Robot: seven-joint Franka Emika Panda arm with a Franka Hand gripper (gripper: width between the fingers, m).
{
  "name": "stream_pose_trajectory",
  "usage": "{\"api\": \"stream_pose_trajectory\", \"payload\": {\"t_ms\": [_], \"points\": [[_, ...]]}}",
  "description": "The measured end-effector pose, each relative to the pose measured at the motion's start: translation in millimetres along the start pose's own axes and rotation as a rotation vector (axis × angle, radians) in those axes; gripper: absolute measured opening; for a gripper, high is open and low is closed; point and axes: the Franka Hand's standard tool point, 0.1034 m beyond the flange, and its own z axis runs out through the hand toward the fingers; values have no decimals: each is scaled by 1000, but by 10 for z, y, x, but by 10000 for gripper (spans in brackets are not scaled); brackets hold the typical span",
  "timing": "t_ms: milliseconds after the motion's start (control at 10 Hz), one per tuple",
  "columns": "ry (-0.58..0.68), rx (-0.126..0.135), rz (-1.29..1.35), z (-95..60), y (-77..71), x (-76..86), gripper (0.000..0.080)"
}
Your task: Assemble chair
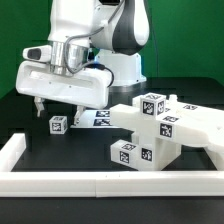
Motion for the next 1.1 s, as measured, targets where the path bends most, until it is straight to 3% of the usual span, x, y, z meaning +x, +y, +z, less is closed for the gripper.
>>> {"api": "stream_pose_trajectory", "payload": {"t_ms": [100, 200, 400, 500, 800, 900, 1100], "points": [[-69, 36, 12, 18, -73, -53, 643], [-134, 94, 32, -64, -157, 43, 648], [-284, 184, 45, -133, -305, 136, 649], [-377, 212, 22, -174, -335, 248, 649], [-687, 260, -32, -172, -295, 352, 649], [-753, 262, -43, -179, -308, 386, 649], [-971, 247, -36, -184, -348, 282, 649]]}}
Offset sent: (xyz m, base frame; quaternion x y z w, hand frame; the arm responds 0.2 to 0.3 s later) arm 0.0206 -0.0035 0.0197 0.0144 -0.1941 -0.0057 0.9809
